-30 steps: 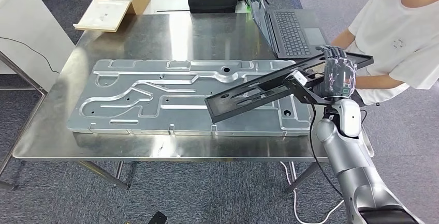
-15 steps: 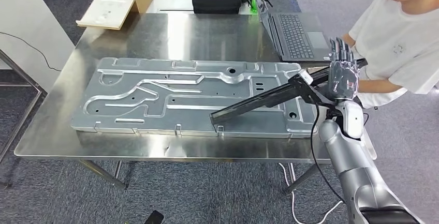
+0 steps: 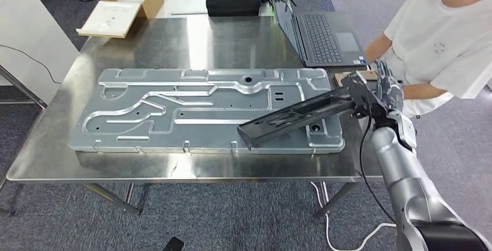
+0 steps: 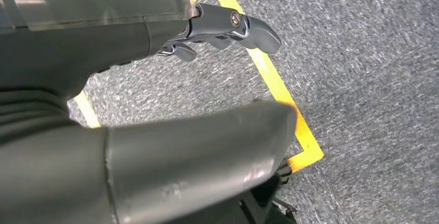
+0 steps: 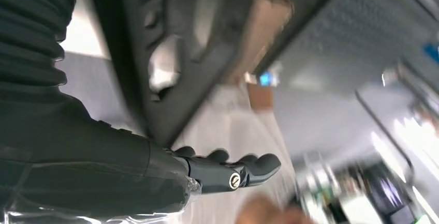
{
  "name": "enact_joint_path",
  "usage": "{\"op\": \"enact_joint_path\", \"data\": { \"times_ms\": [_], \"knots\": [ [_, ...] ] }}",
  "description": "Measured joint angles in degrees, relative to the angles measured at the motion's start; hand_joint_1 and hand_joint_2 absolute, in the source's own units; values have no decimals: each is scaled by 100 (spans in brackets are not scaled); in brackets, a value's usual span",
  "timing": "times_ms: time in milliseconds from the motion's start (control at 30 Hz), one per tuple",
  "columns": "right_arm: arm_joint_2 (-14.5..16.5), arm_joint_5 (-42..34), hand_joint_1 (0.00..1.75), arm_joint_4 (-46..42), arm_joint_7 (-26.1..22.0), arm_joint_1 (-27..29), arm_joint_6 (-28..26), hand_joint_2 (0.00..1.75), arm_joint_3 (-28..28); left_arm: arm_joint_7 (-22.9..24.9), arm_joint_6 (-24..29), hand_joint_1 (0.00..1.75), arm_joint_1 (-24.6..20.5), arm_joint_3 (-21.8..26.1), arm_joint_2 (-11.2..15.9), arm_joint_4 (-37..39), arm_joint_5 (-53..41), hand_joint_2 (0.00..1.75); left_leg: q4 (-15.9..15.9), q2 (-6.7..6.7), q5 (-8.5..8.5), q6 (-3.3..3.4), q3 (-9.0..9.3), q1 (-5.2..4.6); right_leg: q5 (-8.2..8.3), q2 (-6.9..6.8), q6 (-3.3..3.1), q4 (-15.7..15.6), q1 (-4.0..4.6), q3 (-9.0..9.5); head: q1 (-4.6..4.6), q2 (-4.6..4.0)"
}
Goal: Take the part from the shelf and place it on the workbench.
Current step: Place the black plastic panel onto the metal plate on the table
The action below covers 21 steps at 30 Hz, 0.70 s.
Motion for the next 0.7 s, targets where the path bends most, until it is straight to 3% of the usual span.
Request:
{"op": "enact_joint_path", "data": {
  "times_ms": [67,100,133,167,233,300,400,467,567,600,633,667,700],
  "knots": [
    [-32,-273,0,289,-12,-159,264,175,-67,2,2,0,-1,13,4,0,-22,0,653,0,-280,-12,-307,2,-4,-2,-28,1,23,1,1,0],
    [-52,-388,0,408,-18,-205,349,175,-102,3,2,0,3,20,8,0,-36,0,794,0,-294,-9,-377,3,-6,-4,-31,3,33,3,1,0],
    [-68,-473,0,498,-19,-236,411,175,-132,5,2,0,7,25,10,0,-48,0,731,0,-209,1,-349,3,-7,-6,-31,7,41,5,1,0],
    [-84,-544,0,581,-18,-260,459,175,-163,6,2,0,9,27,14,0,-55,0,466,0,-39,21,-218,2,-8,-6,-30,12,45,7,1,0],
    [-100,-595,0,690,-20,-316,488,175,-207,7,2,0,1,31,24,0,-60,0,-280,-3,286,76,149,-11,-13,0,-16,29,56,4,1,0],
    [-115,-604,0,775,-22,-366,498,175,-233,8,3,0,-12,33,32,0,-60,0,-686,-7,387,115,340,-33,-7,5,26,32,64,-11,1,0],
    [-142,-607,0,865,-24,-394,506,175,-251,8,5,0,-14,37,37,0,-60,0,-776,-10,419,178,368,-36,14,6,113,5,53,-7,2,0],
    [-161,-612,0,895,-26,-415,507,175,-255,7,7,0,-21,38,37,0,-60,0,-857,-6,471,240,406,-15,-110,1,158,167,46,-73,2,0],
    [-190,-696,0,959,-19,-439,582,175,-280,8,7,0,-27,40,37,0,-63,0,-883,-3,494,275,418,-12,-614,-5,202,1165,37,-535,3,0],
    [-198,-753,0,996,-15,-438,641,175,-292,8,7,0,-25,42,38,0,-70,0,-877,-3,492,275,415,-13,-705,-6,215,1462,33,-683,4,0],
    [-206,-806,0,1035,-11,-437,701,175,-302,9,6,0,-22,44,38,0,-79,0,-869,-3,487,276,413,-13,-690,-7,224,1577,28,-749,3,0],
    [-217,-857,0,1076,-11,-441,764,175,-311,10,4,0,-22,47,38,0,-87,0,-857,-5,480,274,412,-12,-582,-9,230,1502,20,-720,4,0],
    [-231,-901,0,1116,-13,-455,833,175,-319,10,3,0,-23,50,37,0,-95,0,-841,-7,468,263,413,-10,-382,-12,235,1192,7,-573,4,0]
  ]
}}
